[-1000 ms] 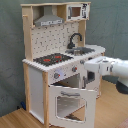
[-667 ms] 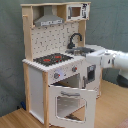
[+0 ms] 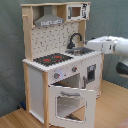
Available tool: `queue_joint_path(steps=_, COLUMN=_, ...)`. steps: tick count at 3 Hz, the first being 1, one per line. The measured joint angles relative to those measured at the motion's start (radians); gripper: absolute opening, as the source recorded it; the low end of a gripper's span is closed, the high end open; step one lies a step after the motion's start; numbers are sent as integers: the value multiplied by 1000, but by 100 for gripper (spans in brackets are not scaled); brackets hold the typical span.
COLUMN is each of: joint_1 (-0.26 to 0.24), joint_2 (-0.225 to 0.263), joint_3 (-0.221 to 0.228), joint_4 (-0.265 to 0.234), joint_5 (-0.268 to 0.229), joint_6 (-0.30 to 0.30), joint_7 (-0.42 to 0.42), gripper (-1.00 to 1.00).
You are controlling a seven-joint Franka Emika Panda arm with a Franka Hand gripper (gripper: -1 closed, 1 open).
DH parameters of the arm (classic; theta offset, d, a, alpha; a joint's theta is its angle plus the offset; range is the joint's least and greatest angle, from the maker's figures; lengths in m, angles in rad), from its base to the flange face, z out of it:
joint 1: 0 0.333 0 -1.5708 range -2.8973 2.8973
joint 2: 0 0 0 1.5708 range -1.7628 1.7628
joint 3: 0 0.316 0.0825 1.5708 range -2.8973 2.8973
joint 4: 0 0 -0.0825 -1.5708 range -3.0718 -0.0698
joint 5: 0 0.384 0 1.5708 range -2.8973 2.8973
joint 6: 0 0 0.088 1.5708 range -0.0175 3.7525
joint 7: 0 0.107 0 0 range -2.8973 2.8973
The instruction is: Play with the kitchen
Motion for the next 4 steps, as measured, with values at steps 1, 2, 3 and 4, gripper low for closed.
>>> queue_joint_path(steps=1, joint_1=-22, joint_2=48, joint_3=-37, joint_4=0, joint_5=0, joint_6=46, joint_7=-82, gripper=100)
queue_joint_path(steps=2, joint_1=-50, joint_2=101, joint_3=-61, joint_4=0, joint_5=0, joint_6=96, joint_7=-164, gripper=100)
queue_joint_path(steps=3, joint_1=-82, joint_2=152, joint_3=-76, joint_4=0, joint_5=0, joint_6=146, joint_7=-233, gripper=100)
queue_joint_path(steps=4, joint_1=-123, joint_2=207, joint_3=-89, joint_4=0, joint_5=0, joint_6=196, joint_7=-297, gripper=100)
